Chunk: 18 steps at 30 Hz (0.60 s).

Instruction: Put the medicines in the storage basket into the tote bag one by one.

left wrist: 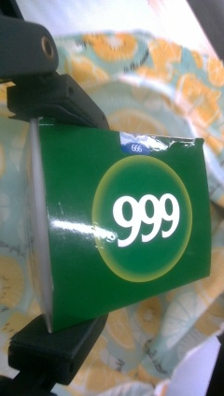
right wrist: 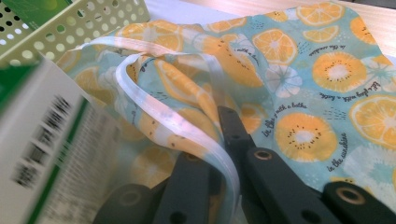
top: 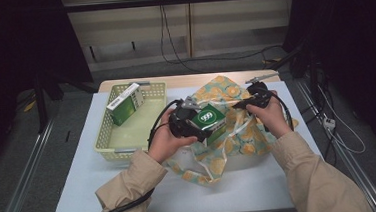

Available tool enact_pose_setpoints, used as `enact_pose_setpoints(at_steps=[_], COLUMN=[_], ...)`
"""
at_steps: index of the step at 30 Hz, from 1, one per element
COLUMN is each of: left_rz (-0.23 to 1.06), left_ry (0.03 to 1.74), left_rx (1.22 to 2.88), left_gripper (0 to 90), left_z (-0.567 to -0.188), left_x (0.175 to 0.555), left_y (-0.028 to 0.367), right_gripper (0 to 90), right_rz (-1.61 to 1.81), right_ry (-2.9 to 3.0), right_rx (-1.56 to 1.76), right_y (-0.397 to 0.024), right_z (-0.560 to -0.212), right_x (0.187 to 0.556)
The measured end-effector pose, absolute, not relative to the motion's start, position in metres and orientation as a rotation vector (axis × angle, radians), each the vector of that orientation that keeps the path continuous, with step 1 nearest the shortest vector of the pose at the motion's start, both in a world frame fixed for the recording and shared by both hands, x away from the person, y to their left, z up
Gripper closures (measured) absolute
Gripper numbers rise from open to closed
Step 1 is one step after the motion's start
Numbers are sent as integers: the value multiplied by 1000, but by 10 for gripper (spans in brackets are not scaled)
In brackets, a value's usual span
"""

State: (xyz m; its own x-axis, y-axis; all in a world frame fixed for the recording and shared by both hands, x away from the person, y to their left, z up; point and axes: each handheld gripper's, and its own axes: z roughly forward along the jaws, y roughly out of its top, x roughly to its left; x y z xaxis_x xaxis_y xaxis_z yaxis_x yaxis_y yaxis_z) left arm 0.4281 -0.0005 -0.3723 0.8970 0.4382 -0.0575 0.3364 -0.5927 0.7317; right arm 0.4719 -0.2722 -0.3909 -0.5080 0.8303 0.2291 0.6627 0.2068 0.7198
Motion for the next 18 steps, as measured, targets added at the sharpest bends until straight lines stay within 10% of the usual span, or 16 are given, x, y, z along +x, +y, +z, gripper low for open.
enact_pose_setpoints(at_steps=[18], left_rz=[190], left_ry=[554], left_rx=[2309], left_gripper=[161], left_z=[-411], left_x=[442], left_y=[-41], right_gripper=[899], right_rz=[1188], right_ry=[2278], right_rx=[1419], right_y=[-275], right_z=[-388], right_x=[469])
